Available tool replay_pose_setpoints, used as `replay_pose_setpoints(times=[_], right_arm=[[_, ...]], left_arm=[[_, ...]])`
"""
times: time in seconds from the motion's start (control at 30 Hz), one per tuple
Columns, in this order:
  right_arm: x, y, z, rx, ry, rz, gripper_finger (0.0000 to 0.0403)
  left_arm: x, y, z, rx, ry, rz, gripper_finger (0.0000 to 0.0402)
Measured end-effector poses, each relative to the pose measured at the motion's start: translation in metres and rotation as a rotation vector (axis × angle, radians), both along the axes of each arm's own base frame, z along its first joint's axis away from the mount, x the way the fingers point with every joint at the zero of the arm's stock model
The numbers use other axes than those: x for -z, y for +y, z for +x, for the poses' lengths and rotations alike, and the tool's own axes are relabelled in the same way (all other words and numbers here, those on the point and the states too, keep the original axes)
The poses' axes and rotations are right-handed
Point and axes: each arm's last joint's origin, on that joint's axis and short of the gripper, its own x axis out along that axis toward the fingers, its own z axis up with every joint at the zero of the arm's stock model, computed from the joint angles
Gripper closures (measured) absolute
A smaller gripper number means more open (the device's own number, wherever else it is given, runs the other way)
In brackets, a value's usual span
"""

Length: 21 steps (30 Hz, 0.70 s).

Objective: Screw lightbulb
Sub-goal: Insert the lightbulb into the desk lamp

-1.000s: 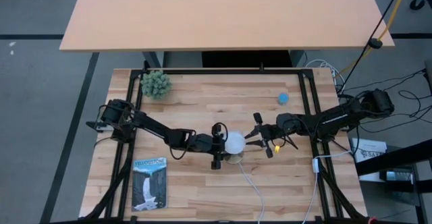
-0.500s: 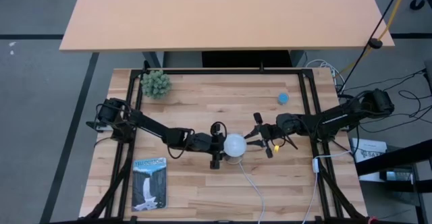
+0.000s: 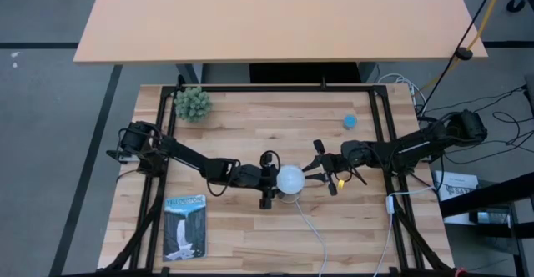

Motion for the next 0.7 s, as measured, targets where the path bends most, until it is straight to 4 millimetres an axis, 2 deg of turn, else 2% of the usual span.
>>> replay_pose_setpoints(times=[0.23,0.53,0.7], right_arm=[[0.000,0.001,0.000,0.004,0.007,0.029,0.0316],[0.000,0.012,-0.002,-0.042,0.008,0.026,0.0316],[0.004,0.010,-0.002,0.058,0.049,-0.011,0.0316]], left_arm=[[0.001,0.000,0.000,0.001,0.006,0.004,0.0188],[0.005,0.001,-0.002,-0.003,0.055,0.017,0.0188],[0.005,0.001,-0.002,-0.003,0.055,0.018,0.0188]])
